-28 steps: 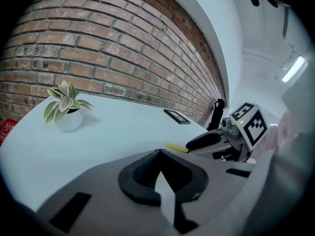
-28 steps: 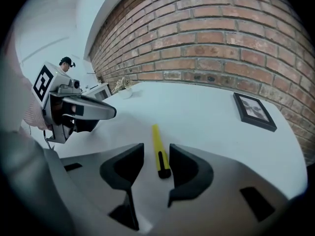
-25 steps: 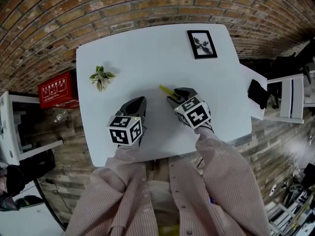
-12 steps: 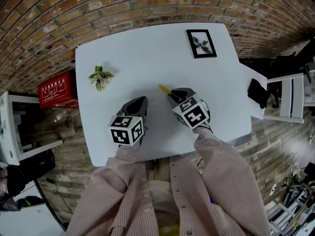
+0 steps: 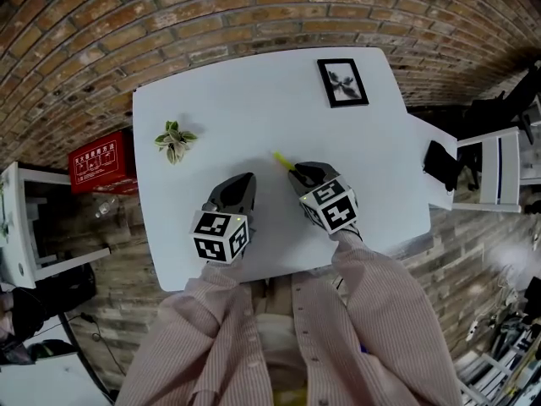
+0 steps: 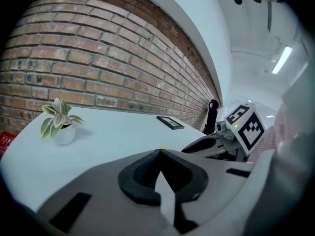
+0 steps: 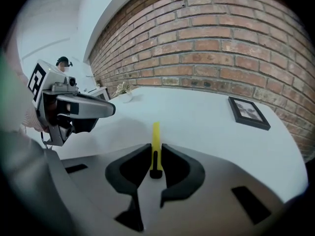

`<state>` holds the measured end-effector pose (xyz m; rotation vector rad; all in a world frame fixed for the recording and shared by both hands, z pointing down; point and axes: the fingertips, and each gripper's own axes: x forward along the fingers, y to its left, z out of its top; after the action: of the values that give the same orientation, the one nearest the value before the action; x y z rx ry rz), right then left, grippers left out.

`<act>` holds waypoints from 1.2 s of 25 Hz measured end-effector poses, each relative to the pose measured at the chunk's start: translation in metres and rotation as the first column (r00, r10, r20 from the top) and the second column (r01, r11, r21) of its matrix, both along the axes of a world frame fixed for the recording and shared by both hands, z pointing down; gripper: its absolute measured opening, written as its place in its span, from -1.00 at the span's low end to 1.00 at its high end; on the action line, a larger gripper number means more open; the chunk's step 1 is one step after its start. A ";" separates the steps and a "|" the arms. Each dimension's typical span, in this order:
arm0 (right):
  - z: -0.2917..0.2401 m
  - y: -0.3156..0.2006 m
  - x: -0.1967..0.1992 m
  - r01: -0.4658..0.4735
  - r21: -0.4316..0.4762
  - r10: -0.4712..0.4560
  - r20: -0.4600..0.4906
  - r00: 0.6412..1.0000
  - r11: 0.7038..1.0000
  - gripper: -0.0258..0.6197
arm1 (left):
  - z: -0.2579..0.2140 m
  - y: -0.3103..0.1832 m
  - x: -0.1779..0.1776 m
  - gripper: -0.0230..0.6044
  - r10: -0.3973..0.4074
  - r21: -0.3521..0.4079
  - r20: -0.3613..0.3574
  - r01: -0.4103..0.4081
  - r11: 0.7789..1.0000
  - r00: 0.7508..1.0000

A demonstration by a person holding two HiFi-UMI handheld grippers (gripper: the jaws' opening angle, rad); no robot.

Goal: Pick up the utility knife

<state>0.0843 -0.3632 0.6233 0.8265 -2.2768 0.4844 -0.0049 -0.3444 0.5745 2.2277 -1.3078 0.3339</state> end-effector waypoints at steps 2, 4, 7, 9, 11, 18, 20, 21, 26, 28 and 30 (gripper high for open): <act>-0.005 0.002 0.001 -0.027 0.011 0.027 0.045 0.999 1.000 -0.71 | -0.005 0.001 0.002 -0.96 0.008 0.027 -0.005 -0.008 1.000 1.000; -0.012 0.004 0.002 -0.054 0.024 0.052 0.088 0.995 0.998 -0.71 | -0.010 0.003 0.004 -0.95 0.014 0.047 -0.003 -0.014 0.999 1.000; -0.024 0.005 0.005 -0.094 0.043 0.087 0.150 0.985 0.995 -0.71 | -0.017 0.004 0.004 -0.95 0.015 0.076 -0.003 -0.015 0.997 1.000; -0.032 0.007 0.006 -0.116 0.055 0.103 0.190 0.976 0.992 -0.71 | -0.023 0.006 0.003 -0.95 0.013 0.095 -0.007 -0.012 0.995 1.000; -0.041 0.009 0.007 -0.134 0.070 0.115 0.229 0.967 0.989 -0.71 | -0.029 0.007 0.003 -0.96 0.010 0.115 -0.012 -0.009 0.993 1.000; -0.073 0.016 0.012 -0.209 0.115 0.156 0.358 0.921 0.971 -0.71 | -0.052 0.013 -0.003 -0.96 -0.001 0.183 -0.034 0.007 0.983 0.999; -0.082 0.018 0.014 -0.232 0.129 0.165 0.390 0.906 0.964 -0.71 | -0.059 0.015 -0.006 -0.96 -0.004 0.202 -0.036 0.012 0.979 0.999; -0.087 0.019 0.015 -0.245 0.135 0.172 0.408 0.897 0.960 -0.71 | -0.064 0.015 -0.008 -0.95 -0.006 0.213 -0.039 0.014 0.977 0.999; -0.111 0.023 0.020 -0.289 0.173 0.182 0.460 0.869 0.942 -0.71 | -0.092 0.017 -0.018 -0.95 -0.014 0.279 -0.042 0.025 0.960 0.999; -0.121 0.025 0.021 -0.303 0.186 0.183 0.477 0.860 0.935 -0.71 | -0.103 0.019 -0.021 -0.95 -0.012 0.302 -0.040 0.024 0.953 0.999; -0.130 0.026 0.024 -0.318 0.199 0.186 0.492 0.851 0.927 -0.71 | -0.113 0.021 -0.023 -0.96 -0.011 0.321 -0.036 0.022 0.947 0.999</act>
<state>0.1082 -0.3372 0.4932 1.2798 -2.7341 0.5379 -0.0280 -0.3232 0.4616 2.4741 -1.4470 0.0777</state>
